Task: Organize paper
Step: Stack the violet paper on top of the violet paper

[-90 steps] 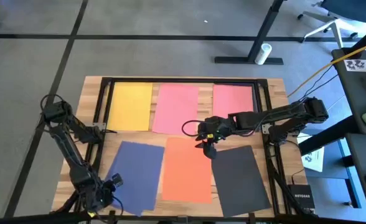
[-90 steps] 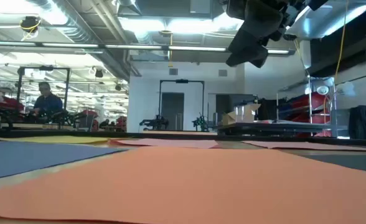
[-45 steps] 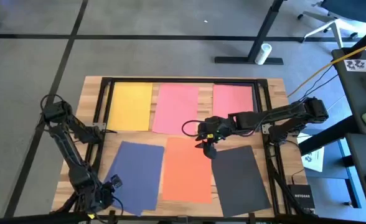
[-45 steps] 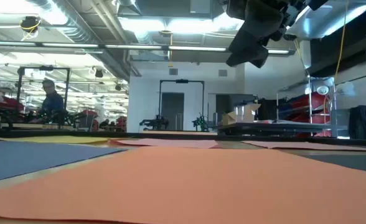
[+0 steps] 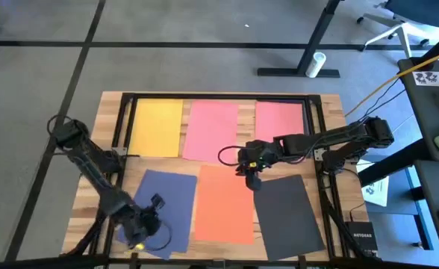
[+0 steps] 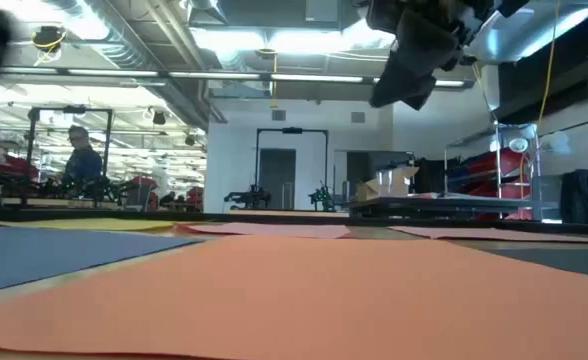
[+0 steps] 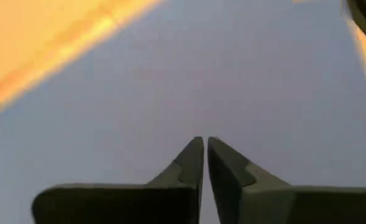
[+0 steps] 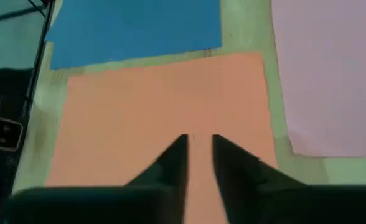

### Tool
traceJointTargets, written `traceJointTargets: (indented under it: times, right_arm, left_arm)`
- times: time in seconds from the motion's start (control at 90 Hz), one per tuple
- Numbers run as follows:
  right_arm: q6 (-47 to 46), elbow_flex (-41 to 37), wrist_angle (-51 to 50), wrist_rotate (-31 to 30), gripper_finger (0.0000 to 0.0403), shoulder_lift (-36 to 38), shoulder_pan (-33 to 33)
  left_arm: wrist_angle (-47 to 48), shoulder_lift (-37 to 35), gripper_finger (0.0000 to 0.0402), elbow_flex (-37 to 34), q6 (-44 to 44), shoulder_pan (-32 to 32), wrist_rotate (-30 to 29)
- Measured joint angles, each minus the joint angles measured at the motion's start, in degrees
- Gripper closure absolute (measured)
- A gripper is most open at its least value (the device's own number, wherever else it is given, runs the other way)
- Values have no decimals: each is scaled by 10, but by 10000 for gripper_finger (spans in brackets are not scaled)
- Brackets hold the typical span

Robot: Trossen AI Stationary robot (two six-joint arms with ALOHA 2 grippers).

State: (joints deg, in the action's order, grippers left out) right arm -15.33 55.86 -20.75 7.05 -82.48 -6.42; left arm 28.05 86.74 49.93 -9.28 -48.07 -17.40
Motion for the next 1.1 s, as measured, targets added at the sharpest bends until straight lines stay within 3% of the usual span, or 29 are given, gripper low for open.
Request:
traceJointTargets:
  times: [0.167, 0.333, 0.667, 0.889, 1.1]
  right_arm:
    - [4, 0, -10, -2, 391, 0, -4]
    - [6, 0, -19, -20, 400, 0, -15]
    - [0, 0, -31, -30, 402, 0, -19]
    - [0, 0, -30, -30, 402, 0, -19]
    - [4, 0, -29, -36, 402, 0, -19]
  left_arm:
    - [-52, 37, 401, 0, 87, 61, 36]
    - [-50, 99, 401, 0, 141, 75, 66]
    - [-3, 110, 401, 2, 96, 98, 61]
    - [21, 108, 401, 1, 79, 119, 24]
    - [45, 67, 401, 2, 69, 126, 14]
